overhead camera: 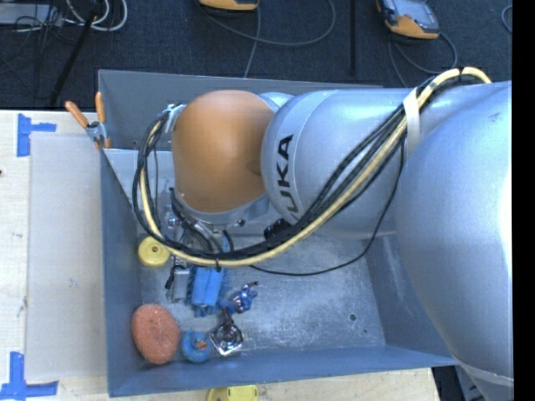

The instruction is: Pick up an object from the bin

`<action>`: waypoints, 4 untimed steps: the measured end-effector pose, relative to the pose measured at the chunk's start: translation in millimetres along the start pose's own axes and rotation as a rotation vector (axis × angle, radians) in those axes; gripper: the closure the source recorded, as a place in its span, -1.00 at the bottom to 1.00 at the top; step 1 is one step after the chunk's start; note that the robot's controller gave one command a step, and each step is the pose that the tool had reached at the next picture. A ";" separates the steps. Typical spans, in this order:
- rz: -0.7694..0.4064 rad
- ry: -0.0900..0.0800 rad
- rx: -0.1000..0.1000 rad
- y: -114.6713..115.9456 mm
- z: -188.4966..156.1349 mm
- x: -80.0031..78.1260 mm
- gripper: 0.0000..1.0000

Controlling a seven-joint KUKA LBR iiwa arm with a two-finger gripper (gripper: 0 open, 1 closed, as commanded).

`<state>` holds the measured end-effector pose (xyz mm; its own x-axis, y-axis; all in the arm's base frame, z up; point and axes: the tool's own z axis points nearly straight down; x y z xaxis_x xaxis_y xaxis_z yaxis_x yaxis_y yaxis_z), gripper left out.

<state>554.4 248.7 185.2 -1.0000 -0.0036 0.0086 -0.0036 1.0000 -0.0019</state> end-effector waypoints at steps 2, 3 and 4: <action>-0.141 -0.004 0.000 -63.9 108.9 -9.3 1.00; -0.140 -0.006 -0.001 -63.4 107.3 -9.9 -1.00; -0.139 -0.005 -0.001 -63.5 107.3 -9.9 -1.00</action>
Offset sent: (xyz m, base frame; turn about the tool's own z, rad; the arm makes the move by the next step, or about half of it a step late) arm 0.0095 -0.0628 -0.1063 -0.1439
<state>563.6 185.0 78.0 -0.9899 -0.1417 0.0032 -0.1417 0.9899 0.0001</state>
